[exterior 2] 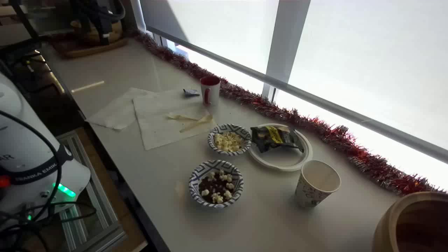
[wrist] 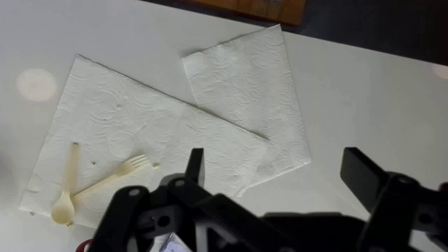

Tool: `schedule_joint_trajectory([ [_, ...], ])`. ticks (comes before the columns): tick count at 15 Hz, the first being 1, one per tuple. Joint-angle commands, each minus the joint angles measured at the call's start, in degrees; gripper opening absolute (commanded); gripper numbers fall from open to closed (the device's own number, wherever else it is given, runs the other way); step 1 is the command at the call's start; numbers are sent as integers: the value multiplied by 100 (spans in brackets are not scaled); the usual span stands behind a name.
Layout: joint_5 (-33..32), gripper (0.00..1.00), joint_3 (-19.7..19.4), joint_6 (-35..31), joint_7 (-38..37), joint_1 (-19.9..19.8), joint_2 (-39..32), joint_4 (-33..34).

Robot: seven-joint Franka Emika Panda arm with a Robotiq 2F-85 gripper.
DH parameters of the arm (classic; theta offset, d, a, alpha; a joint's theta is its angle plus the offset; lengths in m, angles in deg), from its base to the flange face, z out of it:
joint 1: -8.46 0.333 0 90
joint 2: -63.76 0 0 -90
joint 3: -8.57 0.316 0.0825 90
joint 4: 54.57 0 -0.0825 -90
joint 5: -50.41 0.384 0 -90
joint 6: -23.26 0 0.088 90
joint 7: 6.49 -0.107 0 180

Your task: Move the black packet to the left

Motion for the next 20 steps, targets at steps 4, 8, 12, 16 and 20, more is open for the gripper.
schedule_joint_trajectory([
  [4, 62, 100, 89, 30, 69, -120, 2, 14],
  [8, 138, 100, -190, -318, -121, -494, -234, 176],
  [12, 141, 100, -879, -782, 90, -1073, -886, 446],
  [16, 193, 100, -1610, -1399, 557, -1435, -1919, 922],
  [20, 502, 100, -2204, -1812, 870, -1651, -3083, 1605],
])
